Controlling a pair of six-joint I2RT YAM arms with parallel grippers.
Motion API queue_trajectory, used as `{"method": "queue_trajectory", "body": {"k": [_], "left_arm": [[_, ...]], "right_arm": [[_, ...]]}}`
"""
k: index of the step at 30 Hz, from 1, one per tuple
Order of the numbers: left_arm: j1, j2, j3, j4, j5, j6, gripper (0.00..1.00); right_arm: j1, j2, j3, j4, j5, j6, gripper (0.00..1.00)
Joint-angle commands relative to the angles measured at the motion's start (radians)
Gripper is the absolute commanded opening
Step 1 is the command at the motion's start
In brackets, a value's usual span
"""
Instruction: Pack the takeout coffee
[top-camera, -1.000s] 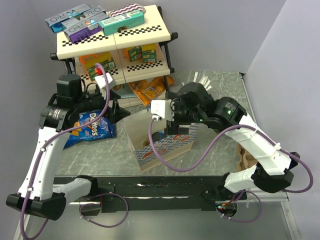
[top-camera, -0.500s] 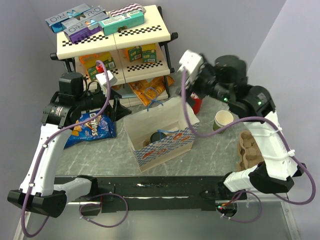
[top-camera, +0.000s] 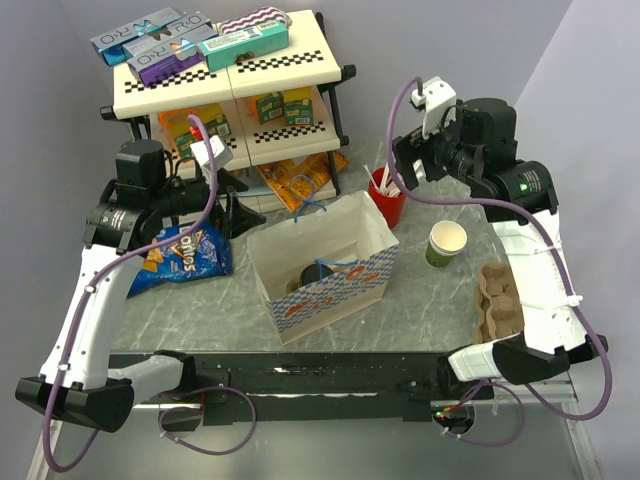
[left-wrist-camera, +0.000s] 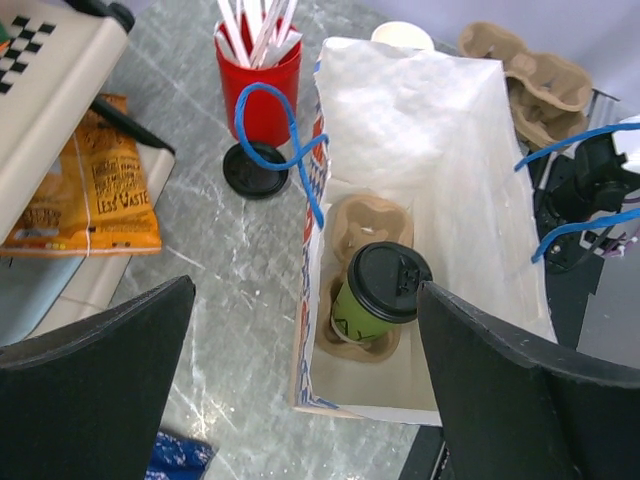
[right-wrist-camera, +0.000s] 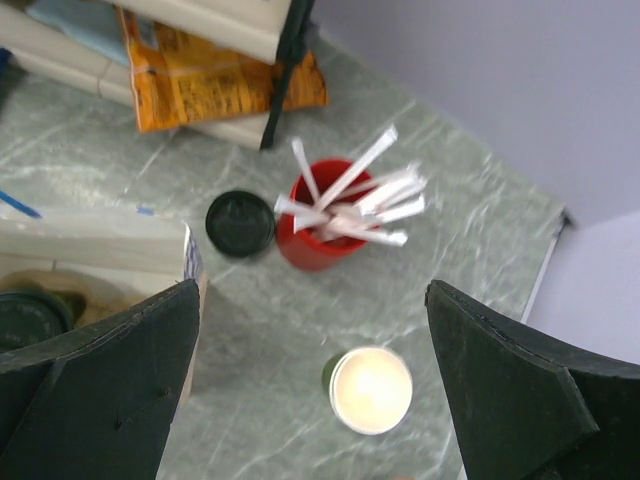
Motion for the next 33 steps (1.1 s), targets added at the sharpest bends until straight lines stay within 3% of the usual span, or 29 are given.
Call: {"method": "queue_trajectory", "body": {"k": [1, 7, 11, 16, 18, 21, 25, 33], "left_arm": [[0.002, -0.006, 0.019, 0.048, 0.074, -0.003, 1.0], [0.002, -0.003, 0.057, 0.081, 0.016, -0.01, 0.99], [0.004, -0.006, 0.111, 0.129, -0.07, -0.074, 0.99], [0.004, -0.055, 0.083, 0.281, -0.125, -0.18, 1.0], [0.004, -0.056, 0.078, 0.292, -0.13, -0.181, 0.99], [0.004, -0.059, 0.039, 0.289, -0.139, -0.142, 0.99], [0.004, -0.045, 0.022, 0.276, -0.2, -0.047, 0.99], [0.004, 0.049, 0.097, 0.215, -0.26, 0.027, 0.99]], "right_arm": [[-0.038, -0.061, -0.04, -0.018, -0.04, 0.057, 1.0], [-0.084, -0.044, -0.034, -0.029, -0.041, 0.064, 1.0], [-0.142, 0.026, 0.069, -0.055, -0.084, 0.074, 0.97], [-0.175, 0.087, 0.098, -0.06, -0.109, 0.012, 0.81], [-0.182, 0.132, 0.112, -0.08, -0.136, -0.026, 0.69], [-0.21, 0.202, 0.138, -0.129, -0.22, -0.026, 0.6], [-0.221, 0.293, 0.144, -0.155, -0.283, -0.028, 0.61], [-0.222, 0.436, 0.112, 0.035, -0.405, 0.053, 0.59]]}}
